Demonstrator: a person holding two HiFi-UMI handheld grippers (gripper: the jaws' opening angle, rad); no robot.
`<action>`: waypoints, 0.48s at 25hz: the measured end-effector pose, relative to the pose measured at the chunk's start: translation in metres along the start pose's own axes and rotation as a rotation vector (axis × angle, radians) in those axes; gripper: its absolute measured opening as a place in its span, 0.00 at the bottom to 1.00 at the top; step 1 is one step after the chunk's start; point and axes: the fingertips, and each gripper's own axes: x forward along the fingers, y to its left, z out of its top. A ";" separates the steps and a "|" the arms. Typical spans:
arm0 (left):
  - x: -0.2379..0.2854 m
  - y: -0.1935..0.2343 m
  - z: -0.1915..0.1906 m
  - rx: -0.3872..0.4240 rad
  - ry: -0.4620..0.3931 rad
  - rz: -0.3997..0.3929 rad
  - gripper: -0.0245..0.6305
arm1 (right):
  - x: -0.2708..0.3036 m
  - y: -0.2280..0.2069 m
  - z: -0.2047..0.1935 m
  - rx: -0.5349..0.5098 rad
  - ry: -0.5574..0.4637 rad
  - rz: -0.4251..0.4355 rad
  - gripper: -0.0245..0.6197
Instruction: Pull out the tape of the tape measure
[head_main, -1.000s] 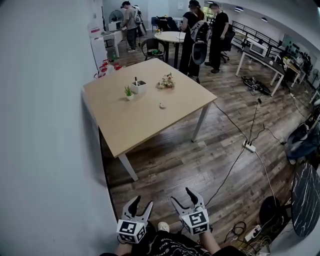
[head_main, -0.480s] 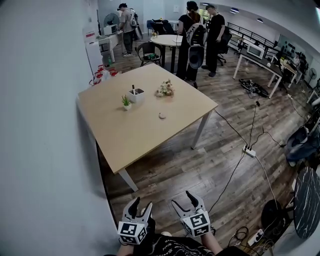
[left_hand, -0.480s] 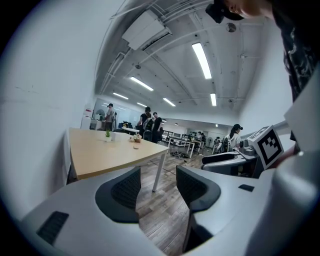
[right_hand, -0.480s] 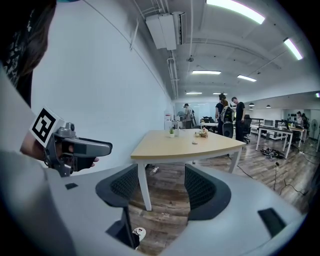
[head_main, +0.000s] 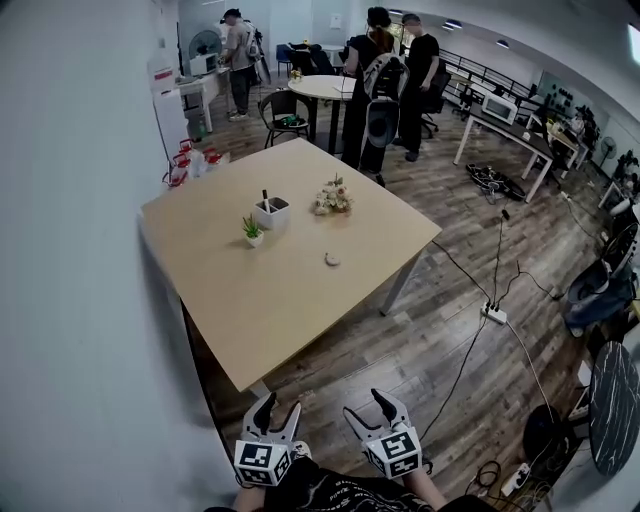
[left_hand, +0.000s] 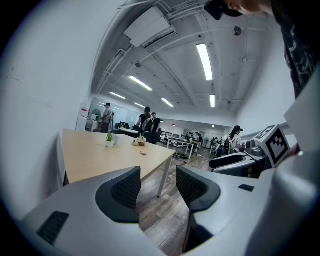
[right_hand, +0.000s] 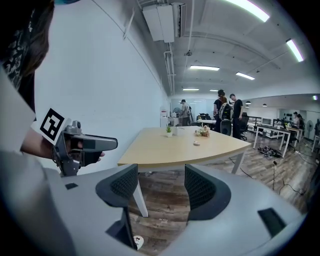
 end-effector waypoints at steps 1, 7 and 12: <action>0.007 0.010 0.002 0.011 0.003 -0.002 0.37 | 0.011 0.000 0.002 0.006 0.001 -0.006 0.49; 0.040 0.049 0.019 0.077 -0.002 -0.026 0.36 | 0.063 0.004 0.021 0.021 -0.024 -0.019 0.49; 0.040 0.061 0.024 0.069 0.022 -0.028 0.36 | 0.082 0.018 0.037 0.031 -0.023 0.005 0.49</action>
